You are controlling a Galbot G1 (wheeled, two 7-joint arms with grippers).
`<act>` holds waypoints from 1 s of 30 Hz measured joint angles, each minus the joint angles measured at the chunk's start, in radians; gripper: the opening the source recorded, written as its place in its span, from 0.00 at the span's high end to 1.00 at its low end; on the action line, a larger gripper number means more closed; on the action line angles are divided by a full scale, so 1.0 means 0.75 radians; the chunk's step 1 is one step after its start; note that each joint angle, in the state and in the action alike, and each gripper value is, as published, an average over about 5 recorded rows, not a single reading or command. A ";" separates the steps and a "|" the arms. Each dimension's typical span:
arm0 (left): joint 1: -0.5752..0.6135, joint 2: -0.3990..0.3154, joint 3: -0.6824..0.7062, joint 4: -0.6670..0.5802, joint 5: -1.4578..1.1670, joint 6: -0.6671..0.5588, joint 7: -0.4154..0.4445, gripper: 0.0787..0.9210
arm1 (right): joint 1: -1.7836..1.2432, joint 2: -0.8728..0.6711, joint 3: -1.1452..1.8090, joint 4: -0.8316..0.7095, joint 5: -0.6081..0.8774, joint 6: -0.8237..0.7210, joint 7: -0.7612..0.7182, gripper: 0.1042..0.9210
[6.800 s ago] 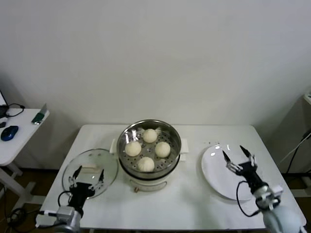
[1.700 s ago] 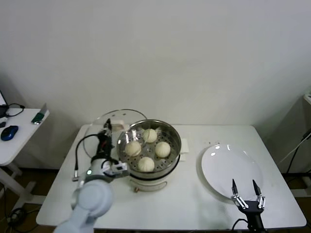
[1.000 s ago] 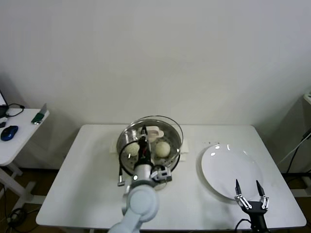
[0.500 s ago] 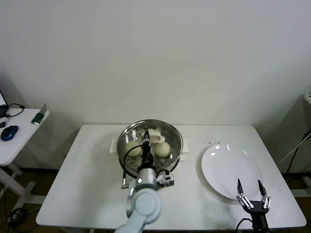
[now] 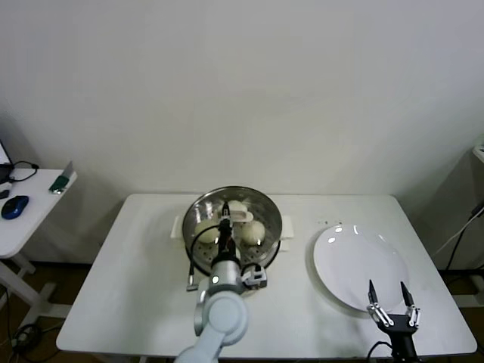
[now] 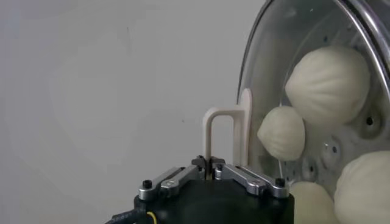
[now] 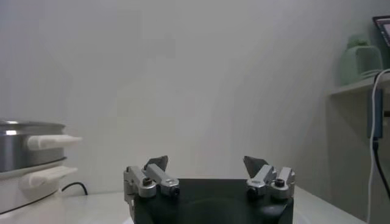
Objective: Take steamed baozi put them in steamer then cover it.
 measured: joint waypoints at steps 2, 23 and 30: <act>0.000 0.001 0.001 0.000 -0.001 -0.002 -0.005 0.93 | 0.000 0.000 0.000 0.000 0.000 0.001 0.000 0.12; 0.076 0.140 0.034 -0.236 -0.242 0.003 0.019 0.29 | 0.010 -0.016 -0.025 -0.002 0.032 -0.074 0.030 0.12; 0.167 0.214 -0.024 -0.365 -0.528 -0.089 -0.079 0.12 | 0.003 -0.024 -0.033 0.009 0.019 -0.101 0.070 0.12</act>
